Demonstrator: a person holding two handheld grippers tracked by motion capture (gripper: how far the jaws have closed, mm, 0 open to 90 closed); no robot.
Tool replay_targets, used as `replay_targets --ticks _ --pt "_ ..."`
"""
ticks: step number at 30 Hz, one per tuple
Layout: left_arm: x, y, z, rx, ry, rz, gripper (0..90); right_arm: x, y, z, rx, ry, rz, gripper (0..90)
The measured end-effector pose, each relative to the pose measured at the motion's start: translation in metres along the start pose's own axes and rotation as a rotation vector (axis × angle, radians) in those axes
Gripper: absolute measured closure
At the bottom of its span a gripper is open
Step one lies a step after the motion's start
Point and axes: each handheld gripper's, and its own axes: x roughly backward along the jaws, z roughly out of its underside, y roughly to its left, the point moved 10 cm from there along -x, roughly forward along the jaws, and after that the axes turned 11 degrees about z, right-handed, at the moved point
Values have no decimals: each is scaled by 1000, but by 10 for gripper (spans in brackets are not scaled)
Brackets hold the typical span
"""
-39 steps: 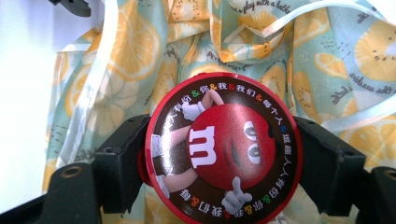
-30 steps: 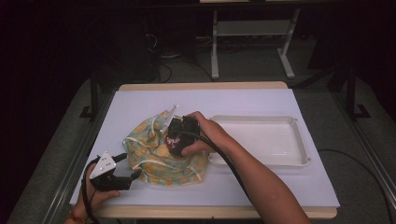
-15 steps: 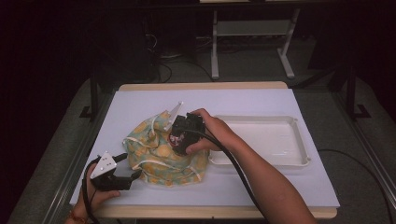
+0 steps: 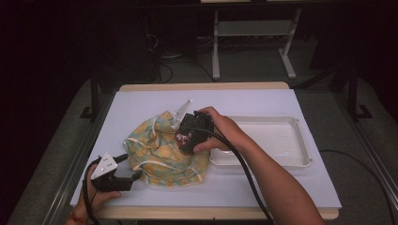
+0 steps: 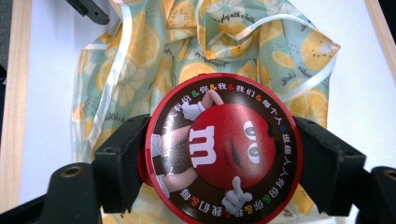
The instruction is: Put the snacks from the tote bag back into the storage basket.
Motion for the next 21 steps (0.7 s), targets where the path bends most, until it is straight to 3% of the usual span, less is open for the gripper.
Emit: replay_targets --ticks 21 --pt "-3 0 1 2 14 0 161 33 -10 28 -17 -2 12 237"
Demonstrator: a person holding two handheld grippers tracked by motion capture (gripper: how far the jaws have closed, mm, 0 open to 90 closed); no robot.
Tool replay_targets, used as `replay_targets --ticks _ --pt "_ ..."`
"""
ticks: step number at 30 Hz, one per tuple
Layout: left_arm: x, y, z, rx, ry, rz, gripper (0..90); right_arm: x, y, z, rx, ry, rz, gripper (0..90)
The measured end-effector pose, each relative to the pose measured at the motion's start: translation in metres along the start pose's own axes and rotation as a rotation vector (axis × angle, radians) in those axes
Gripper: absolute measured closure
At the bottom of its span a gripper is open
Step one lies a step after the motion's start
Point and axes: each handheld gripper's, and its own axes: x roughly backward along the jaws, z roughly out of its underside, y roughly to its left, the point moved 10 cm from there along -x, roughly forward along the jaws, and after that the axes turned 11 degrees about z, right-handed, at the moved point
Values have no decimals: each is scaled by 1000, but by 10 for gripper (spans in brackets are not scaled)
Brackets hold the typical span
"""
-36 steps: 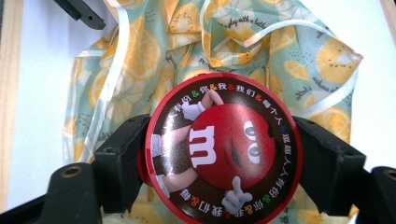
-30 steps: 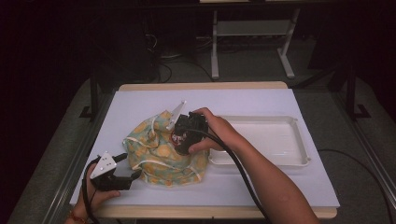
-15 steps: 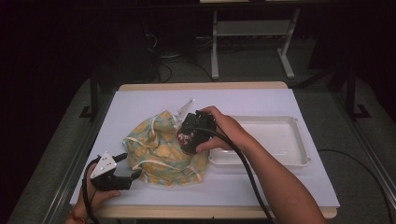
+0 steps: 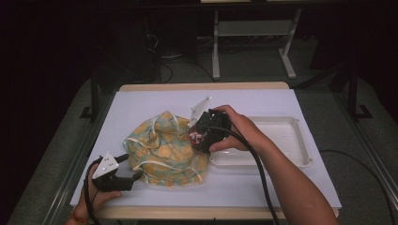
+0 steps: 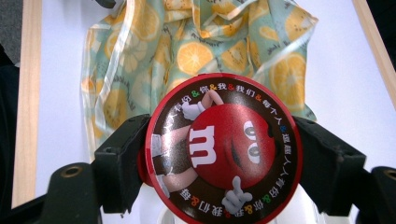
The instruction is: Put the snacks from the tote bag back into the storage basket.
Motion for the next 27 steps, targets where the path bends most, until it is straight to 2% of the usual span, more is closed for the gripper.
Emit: replay_targets --ticks 7,27 --pt "-1 0 0 -2 3 0 161 8 -9 16 -16 18 20 237" --pt "-1 0 1 -5 8 0 161 10 -21 64 -42 81 19 237"
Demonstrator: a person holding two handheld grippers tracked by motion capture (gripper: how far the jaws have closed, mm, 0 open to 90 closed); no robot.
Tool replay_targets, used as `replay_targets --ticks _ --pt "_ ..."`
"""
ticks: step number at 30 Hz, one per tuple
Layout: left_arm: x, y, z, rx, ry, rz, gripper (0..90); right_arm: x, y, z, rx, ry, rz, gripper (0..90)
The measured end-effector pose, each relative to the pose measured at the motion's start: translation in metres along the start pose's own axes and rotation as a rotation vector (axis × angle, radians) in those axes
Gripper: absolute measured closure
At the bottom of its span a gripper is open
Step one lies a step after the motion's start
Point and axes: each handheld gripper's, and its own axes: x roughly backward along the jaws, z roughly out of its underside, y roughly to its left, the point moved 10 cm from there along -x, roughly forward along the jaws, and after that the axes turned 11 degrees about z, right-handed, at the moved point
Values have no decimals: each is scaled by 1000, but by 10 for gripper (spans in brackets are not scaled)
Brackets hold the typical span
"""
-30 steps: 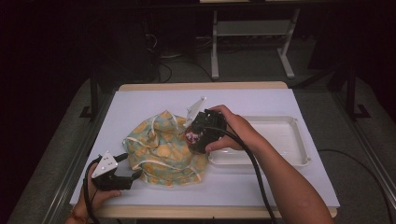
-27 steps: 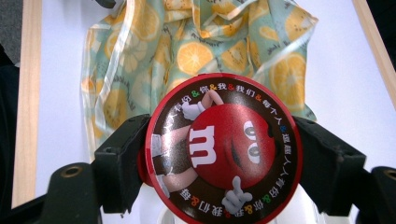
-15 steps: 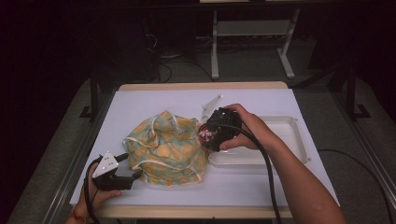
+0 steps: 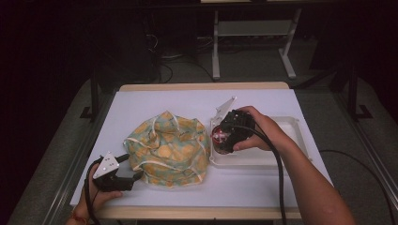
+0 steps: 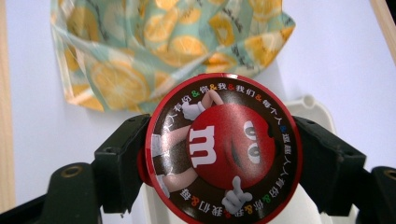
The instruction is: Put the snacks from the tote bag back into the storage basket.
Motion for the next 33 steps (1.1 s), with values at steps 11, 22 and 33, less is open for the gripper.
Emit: replay_targets --ticks 11,22,33 --pt "0 0 0 1 -4 0 161 -7 -12 28 -35 28 11 237" --pt "0 -1 0 2 1 1 161 -15 -22 48 -51 51 13 237" --pt "0 -1 0 1 1 3 161 -19 -27 63 -64 75 8 236"
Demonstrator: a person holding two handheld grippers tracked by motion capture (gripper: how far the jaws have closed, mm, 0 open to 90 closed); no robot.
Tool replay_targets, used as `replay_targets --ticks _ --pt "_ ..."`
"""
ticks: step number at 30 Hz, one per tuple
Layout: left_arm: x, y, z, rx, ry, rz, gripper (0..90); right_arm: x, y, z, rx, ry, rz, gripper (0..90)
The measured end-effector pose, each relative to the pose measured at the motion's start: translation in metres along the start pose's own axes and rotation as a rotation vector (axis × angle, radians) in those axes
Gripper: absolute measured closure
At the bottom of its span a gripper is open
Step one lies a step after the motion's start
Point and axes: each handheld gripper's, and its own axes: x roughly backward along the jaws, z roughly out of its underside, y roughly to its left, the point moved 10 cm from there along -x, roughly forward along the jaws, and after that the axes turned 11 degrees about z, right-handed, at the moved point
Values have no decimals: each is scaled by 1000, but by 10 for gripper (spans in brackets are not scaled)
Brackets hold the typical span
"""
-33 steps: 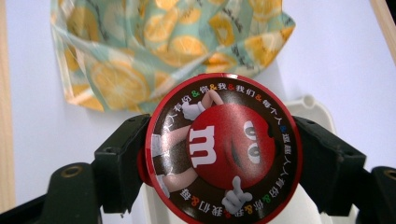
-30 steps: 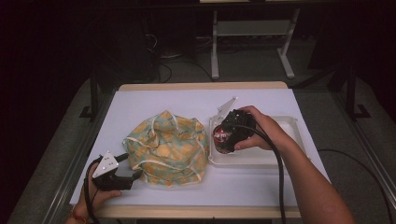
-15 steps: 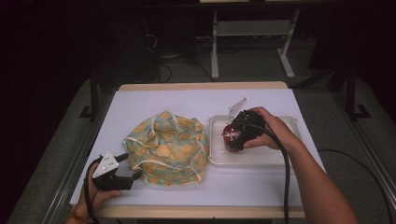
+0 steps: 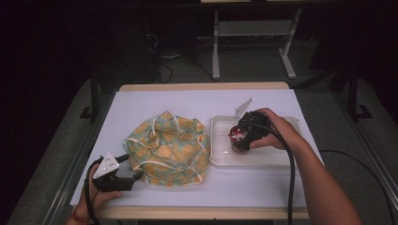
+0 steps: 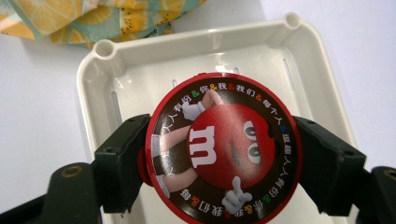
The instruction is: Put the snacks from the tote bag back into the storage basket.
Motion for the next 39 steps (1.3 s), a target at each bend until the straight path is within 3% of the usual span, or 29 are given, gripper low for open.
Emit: replay_targets --ticks 15,39 --pt "0 0 0 1 2 1 161 -3 -7 16 -10 24 9 237" --pt "0 0 1 1 3 1 161 -17 -5 25 1 49 5 236"
